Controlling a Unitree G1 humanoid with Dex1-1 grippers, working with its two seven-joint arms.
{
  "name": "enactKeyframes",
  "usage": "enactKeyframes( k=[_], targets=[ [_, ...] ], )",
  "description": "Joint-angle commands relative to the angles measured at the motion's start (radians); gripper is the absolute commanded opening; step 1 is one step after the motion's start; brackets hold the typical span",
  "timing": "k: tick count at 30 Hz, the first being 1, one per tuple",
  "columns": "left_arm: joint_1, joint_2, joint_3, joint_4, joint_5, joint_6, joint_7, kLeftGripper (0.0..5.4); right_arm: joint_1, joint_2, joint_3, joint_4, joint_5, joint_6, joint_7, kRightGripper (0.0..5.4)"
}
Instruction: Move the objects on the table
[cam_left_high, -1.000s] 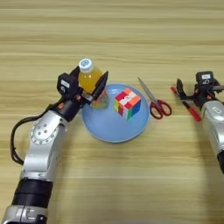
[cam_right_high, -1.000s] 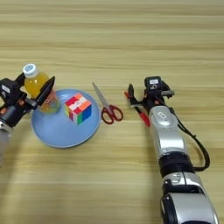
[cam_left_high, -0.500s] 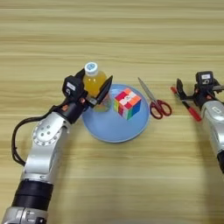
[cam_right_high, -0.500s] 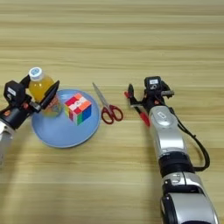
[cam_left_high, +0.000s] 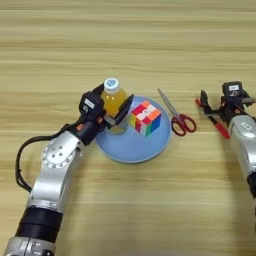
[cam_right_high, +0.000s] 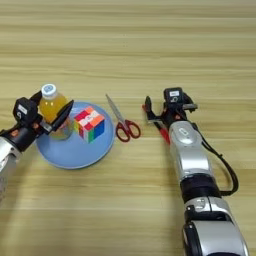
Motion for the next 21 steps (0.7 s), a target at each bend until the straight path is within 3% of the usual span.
enactKeyframes(
  k=[1,10,21],
  targets=[
    [-0.019,0.011,0.003,0.018,0.018,0.006,0.008,3.5,-0.018,0.003,0.003,-0.004,-0.003,-0.005,-0.001,5.4],
    [-0.025,0.016,0.005,0.037,0.028,0.015,0.021,3.5,-0.017,0.004,0.005,-0.008,-0.004,-0.004,-0.001,5.4],
    [-0.029,0.014,0.007,0.043,0.042,0.007,0.033,4.58,-0.016,0.003,0.006,-0.006,-0.005,-0.005,0.001,5.4]
  ],
)
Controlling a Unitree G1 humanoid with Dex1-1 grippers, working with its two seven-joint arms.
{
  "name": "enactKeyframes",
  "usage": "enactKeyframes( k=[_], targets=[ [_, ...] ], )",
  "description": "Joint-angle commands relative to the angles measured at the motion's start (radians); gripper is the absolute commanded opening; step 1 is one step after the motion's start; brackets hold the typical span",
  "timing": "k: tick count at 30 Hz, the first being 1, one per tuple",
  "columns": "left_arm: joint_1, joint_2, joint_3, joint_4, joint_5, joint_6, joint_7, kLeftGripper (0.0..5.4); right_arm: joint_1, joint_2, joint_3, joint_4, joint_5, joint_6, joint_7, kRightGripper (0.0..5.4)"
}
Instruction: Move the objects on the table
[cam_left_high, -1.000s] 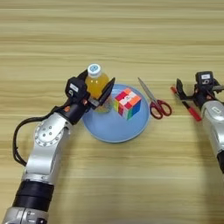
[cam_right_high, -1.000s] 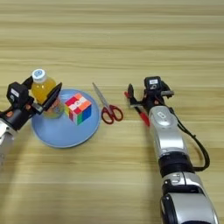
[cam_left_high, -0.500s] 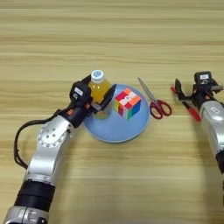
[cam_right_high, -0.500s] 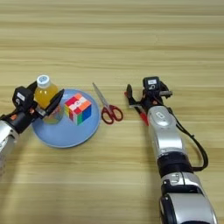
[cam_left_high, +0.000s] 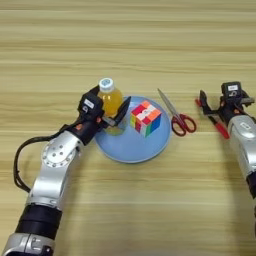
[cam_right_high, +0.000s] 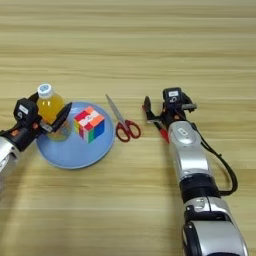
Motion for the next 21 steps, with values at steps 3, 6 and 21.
enactKeyframes(
  k=[3,6,21],
  targets=[
    [-0.007,0.006,-0.004,0.002,0.008,0.006,-0.002,4.96,-0.016,0.001,0.003,-0.006,-0.004,-0.005,0.001,5.4],
    [-0.006,0.006,-0.006,-0.003,0.006,0.002,-0.007,5.22,-0.016,0.0,0.003,-0.005,-0.004,-0.006,0.001,5.4],
    [-0.007,-0.023,0.024,-0.054,-0.053,-0.056,-0.016,5.38,-0.015,0.0,0.003,-0.004,-0.005,-0.007,0.003,5.4]
  ],
)
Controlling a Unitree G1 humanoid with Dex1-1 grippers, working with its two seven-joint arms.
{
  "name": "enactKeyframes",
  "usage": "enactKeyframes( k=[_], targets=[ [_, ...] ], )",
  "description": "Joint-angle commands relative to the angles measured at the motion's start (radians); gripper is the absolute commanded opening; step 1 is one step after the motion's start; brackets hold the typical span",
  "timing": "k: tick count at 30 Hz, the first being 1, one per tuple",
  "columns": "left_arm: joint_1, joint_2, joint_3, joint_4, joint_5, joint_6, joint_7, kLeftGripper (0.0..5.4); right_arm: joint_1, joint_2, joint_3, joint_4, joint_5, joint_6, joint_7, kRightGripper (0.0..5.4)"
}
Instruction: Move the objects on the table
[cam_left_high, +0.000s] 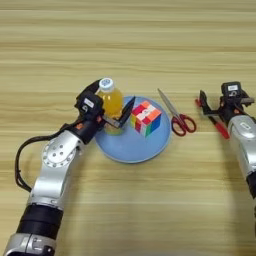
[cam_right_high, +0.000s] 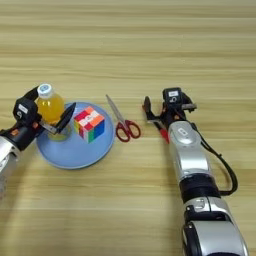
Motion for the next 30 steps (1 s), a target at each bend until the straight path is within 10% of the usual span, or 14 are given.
enactKeyframes(
  k=[1,13,21,30],
  targets=[
    [-0.006,-0.009,0.014,-0.038,-0.037,-0.032,-0.011,5.38,-0.015,0.0,0.003,-0.004,-0.003,-0.007,0.003,5.4],
    [0.016,-0.054,0.072,-0.209,-0.274,-0.088,-0.095,5.38,-0.014,0.001,0.005,-0.002,-0.005,-0.009,0.002,5.4],
    [-0.109,-0.039,0.298,-0.034,-0.152,-0.168,0.198,5.38,-0.014,0.001,0.006,-0.001,-0.005,-0.01,0.0,5.4],
    [-0.164,0.019,0.321,0.196,-0.009,-0.084,0.361,5.38,-0.006,0.003,0.005,-0.032,0.003,-0.023,0.009,5.4]
  ],
)
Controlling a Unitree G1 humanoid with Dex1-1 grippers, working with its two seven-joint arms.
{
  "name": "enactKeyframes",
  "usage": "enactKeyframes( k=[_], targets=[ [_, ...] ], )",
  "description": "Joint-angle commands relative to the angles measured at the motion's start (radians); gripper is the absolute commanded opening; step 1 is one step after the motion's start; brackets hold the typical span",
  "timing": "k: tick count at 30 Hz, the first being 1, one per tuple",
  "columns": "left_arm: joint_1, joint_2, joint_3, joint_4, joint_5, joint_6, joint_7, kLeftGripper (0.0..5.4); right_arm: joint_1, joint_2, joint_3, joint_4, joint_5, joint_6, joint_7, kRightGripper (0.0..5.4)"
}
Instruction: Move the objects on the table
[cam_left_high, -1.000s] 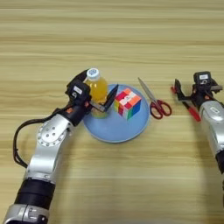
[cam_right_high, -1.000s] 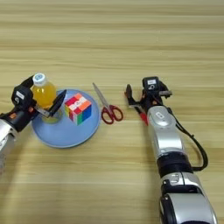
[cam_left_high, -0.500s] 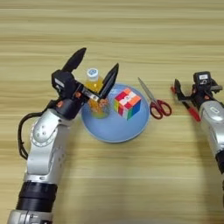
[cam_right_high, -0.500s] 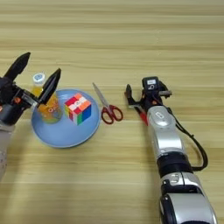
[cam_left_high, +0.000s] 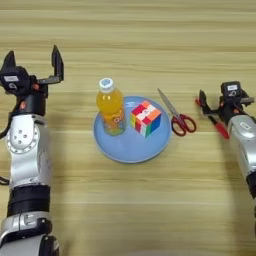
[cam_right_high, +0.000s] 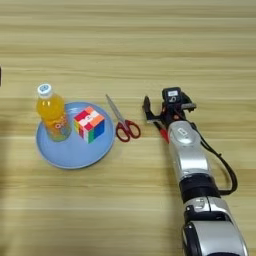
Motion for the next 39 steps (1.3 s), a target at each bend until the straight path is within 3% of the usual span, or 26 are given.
enactKeyframes(
  k=[1,7,15,24,30,39],
  targets=[
    [-0.028,0.039,-0.013,0.099,0.051,0.047,0.02,5.38,-0.004,0.004,0.002,-0.035,0.005,-0.019,0.011,5.4],
    [-0.041,0.047,-0.016,0.159,0.043,0.075,0.013,5.38,0.034,-0.001,0.027,-0.192,0.012,0.012,0.062,5.4],
    [-0.041,0.054,-0.076,0.231,0.097,0.137,0.006,5.38,0.127,-0.006,0.095,-0.493,0.051,0.155,0.183,5.4],
    [-0.049,0.071,-0.092,0.267,0.124,0.152,0.016,5.38,0.211,-0.022,0.175,-0.743,0.199,0.418,0.356,5.4],
    [-0.053,0.072,-0.091,0.274,0.125,0.155,0.021,5.38,0.216,-0.049,0.269,-0.847,0.221,0.524,0.425,5.4],
    [-0.053,0.07,-0.092,0.275,0.125,0.154,0.025,5.38,0.157,-0.043,0.356,-0.831,0.204,0.545,0.463,5.4]
  ],
)
